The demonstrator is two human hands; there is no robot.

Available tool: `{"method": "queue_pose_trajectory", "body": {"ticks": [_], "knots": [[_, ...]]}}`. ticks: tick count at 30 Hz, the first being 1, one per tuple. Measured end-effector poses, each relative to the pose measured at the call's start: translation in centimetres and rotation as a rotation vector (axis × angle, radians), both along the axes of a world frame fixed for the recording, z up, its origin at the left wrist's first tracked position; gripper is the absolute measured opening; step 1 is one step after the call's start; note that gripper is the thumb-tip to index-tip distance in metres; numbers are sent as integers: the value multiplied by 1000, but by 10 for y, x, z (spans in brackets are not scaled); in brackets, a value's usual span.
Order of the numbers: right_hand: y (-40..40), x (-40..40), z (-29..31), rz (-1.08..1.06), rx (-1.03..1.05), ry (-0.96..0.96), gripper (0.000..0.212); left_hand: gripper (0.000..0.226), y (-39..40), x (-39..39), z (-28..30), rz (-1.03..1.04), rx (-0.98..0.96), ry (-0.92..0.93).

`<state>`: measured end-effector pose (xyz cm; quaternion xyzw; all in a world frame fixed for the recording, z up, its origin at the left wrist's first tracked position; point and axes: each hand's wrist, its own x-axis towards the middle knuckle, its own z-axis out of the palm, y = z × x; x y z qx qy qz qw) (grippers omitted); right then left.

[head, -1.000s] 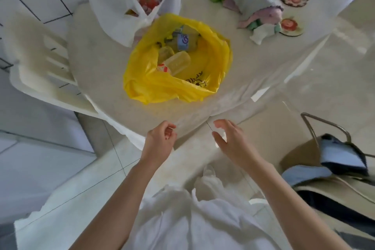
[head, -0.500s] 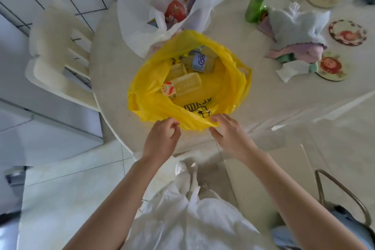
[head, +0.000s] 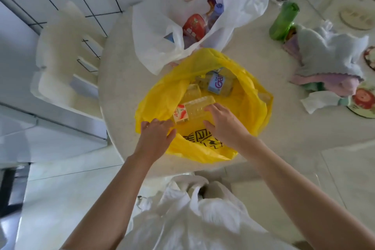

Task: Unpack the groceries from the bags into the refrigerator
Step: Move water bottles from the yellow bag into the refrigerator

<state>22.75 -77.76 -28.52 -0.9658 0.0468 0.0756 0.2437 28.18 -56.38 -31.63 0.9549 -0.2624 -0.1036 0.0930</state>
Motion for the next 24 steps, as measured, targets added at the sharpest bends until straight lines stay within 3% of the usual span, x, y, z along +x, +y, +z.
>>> {"method": "queue_pose_trajectory", "body": {"ticks": [4,8,13,21,24], "knots": [[-9,28,-6,25,-12,-7,41,28,16,12,-7,132,39,-33],[-31,53,-14,20,-82,10,45,52,17,23,-8,220,114,59],[-62,82,-20,2,-168,106,51,62,-7,36,-10,232,212,108],[-77,115,-48,-33,-308,195,58,32,-59,52,-17,154,44,39],[-75,119,-55,-39,-366,167,63,36,-72,54,-22,137,89,71]]}}
